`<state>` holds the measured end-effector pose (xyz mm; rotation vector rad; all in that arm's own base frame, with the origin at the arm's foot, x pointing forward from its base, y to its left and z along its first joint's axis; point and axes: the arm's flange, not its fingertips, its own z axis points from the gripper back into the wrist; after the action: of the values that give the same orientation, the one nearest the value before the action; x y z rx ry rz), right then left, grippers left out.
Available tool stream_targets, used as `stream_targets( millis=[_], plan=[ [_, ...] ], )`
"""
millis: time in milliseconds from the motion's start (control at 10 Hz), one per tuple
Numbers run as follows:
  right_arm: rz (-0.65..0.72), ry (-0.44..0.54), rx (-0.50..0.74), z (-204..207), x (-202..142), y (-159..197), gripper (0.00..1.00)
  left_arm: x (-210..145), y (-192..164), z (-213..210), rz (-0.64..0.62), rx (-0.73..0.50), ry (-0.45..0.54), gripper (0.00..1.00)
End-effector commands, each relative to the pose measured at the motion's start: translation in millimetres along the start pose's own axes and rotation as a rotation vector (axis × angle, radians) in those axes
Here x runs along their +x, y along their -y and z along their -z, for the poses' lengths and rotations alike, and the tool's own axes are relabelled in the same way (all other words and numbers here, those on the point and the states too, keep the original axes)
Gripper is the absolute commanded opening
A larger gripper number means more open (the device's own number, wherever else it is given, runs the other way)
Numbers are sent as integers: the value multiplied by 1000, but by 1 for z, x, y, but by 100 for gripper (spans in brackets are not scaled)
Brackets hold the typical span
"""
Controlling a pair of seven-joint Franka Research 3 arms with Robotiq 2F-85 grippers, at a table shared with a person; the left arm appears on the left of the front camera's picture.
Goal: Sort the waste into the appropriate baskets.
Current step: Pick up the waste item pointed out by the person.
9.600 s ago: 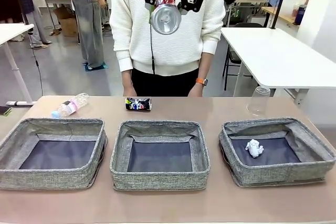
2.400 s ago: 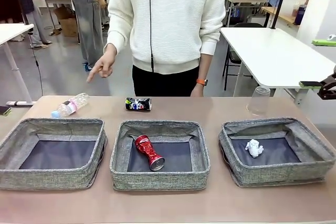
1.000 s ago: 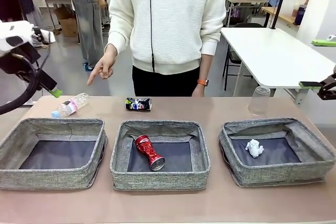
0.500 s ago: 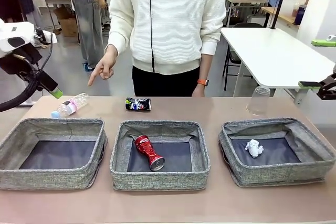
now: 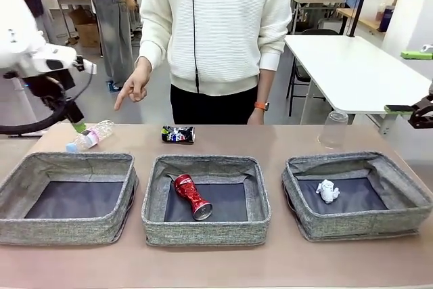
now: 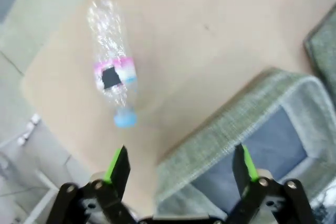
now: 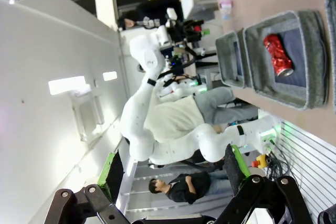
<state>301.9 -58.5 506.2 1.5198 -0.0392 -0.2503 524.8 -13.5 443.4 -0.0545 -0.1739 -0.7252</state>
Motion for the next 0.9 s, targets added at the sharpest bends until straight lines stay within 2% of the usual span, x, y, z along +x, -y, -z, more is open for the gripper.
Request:
stream_targets(
  millis=[0,100,200,500,800],
  plan=[
    [17,3,24,0,-1,-6,100,20,-30,3,42,37,8,100],
    [17,3,24,0,-1,-6,100,28,-45,20,14,100,-16,100],
    [17,3,24,0,-1,-6,100,34,-57,38,-8,110,-59,100],
    [17,3,24,0,-1,-6,100,45,-80,76,-13,-15,-34,100],
    [17,3,24,0,-1,-6,100,52,-92,107,-48,-62,-61,100]
  ],
)
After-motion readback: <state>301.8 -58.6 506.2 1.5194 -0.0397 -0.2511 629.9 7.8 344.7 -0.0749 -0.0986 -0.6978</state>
